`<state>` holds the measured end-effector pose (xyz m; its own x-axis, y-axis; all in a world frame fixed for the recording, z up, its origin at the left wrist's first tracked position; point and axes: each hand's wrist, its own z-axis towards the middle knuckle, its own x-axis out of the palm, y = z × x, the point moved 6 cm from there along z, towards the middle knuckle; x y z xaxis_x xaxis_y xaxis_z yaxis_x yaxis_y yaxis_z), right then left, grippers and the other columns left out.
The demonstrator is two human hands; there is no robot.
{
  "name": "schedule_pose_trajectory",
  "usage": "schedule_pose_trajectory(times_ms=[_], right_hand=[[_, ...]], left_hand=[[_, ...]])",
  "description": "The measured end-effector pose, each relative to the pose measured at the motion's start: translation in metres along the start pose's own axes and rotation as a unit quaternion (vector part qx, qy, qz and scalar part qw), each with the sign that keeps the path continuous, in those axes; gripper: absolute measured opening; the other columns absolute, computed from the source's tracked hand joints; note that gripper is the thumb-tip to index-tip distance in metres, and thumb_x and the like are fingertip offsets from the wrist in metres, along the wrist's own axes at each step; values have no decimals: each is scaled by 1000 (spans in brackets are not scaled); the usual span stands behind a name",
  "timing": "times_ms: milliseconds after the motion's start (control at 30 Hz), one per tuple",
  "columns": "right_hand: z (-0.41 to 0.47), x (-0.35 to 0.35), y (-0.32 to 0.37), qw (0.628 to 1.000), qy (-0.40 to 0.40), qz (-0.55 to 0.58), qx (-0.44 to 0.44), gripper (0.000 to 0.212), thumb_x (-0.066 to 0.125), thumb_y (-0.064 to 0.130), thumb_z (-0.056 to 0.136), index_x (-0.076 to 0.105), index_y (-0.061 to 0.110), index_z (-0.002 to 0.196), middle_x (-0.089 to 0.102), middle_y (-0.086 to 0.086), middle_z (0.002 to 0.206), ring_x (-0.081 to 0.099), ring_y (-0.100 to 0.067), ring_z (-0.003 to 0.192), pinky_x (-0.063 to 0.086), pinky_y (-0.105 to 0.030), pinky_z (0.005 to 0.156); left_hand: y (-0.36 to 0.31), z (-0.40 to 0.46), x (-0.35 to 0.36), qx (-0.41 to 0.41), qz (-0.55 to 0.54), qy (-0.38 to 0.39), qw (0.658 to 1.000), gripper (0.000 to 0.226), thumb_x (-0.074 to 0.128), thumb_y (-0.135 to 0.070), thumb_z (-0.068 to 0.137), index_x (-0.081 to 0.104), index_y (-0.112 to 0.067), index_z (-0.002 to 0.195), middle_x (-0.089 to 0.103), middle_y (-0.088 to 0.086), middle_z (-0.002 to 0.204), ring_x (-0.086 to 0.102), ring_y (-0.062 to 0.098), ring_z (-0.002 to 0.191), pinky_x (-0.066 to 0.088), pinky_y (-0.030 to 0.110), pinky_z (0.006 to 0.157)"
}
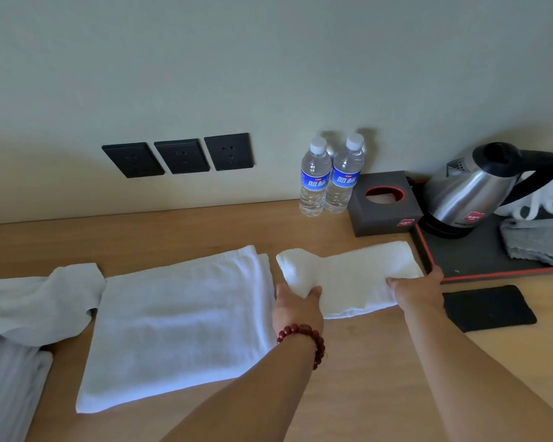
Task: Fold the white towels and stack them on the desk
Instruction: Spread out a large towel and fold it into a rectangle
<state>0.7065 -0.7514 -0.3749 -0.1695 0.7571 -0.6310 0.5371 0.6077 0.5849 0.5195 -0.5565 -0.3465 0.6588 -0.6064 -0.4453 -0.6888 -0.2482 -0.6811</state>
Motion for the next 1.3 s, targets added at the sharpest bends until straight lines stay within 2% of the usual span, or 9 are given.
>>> schedule_pose_trajectory(times_ms=[167, 300, 533, 633, 700, 800, 967, 1167, 1300], right_hand=[[-12, 7, 3, 998, -23, 35, 40, 65, 66, 14, 87, 38, 9, 146, 59, -17, 124, 59, -40, 106, 52, -45, 88], [-28, 14, 10, 988, -31, 135, 64, 57, 66, 18, 86, 49, 9, 140, 60, -9, 115, 54, -29, 93, 48, -36, 81], [-89, 62, 59, 966, 2, 256, -20, 35, 69, 15, 82, 58, 15, 115, 65, -3, 102, 63, -27, 90, 48, -34, 75], [-127, 95, 71, 958, 27, 277, -65, 34, 70, 15, 82, 59, 14, 114, 67, 1, 96, 65, -22, 85, 48, -28, 68], [-151, 121, 71, 957, 45, 275, -84, 35, 71, 18, 82, 59, 16, 115, 68, 3, 97, 67, -20, 87, 52, -31, 71], [-178, 156, 64, 960, 59, 256, -96, 37, 73, 24, 80, 57, 21, 114, 68, 5, 97, 67, -20, 89, 57, -40, 81], [-206, 194, 50, 976, 61, 173, -113, 38, 75, 32, 85, 54, 19, 114, 67, 4, 95, 67, -24, 86, 56, -43, 83], [-209, 207, 41, 990, 27, -23, -134, 53, 68, 49, 85, 52, 12, 119, 66, -8, 103, 65, -36, 93, 55, -48, 83], [-206, 200, 49, 975, -34, -149, -160, 84, 66, 67, 77, 44, 11, 135, 51, -15, 130, 53, -39, 114, 48, -51, 93]], left_hand=[[-13, 3, -9, 38, -8, 23, 999, 35, 68, -41, 90, 38, -31, 105, 50, -17, 82, 52, 9, 70, 47, 28, 68], [-30, 16, -35, 61, -26, 0, 998, 34, 69, -42, 88, 49, -25, 108, 62, -8, 89, 61, 14, 79, 50, 30, 69], [-29, 56, -129, 34, -88, -76, 993, 39, 74, -39, 86, 47, -22, 108, 60, -2, 98, 57, 25, 92, 49, 34, 85], [-18, 75, -182, 30, -81, -118, 989, 41, 75, -39, 86, 46, -19, 107, 59, 1, 98, 58, 28, 93, 47, 34, 81], [-5, 87, -213, 17, -75, -138, 987, 43, 75, -39, 86, 45, -17, 108, 58, 1, 98, 56, 27, 92, 44, 33, 79], [18, 102, -252, -12, -79, -156, 984, 49, 74, -38, 87, 49, -14, 121, 59, 4, 108, 56, 29, 98, 45, 36, 86], [56, 121, -288, -37, -24, -175, 983, 64, 70, -42, 90, 43, -12, 140, 60, 6, 124, 57, 34, 116, 47, 41, 95], [82, 136, -315, -58, 37, -183, 981, 55, 60, -41, 97, 48, -9, 139, 60, 16, 130, 56, 37, 118, 45, 43, 96], [88, 143, -322, -61, 62, -191, 978, 60, 63, -50, 91, 51, -11, 135, 61, 16, 126, 56, 39, 116, 47, 48, 100]])
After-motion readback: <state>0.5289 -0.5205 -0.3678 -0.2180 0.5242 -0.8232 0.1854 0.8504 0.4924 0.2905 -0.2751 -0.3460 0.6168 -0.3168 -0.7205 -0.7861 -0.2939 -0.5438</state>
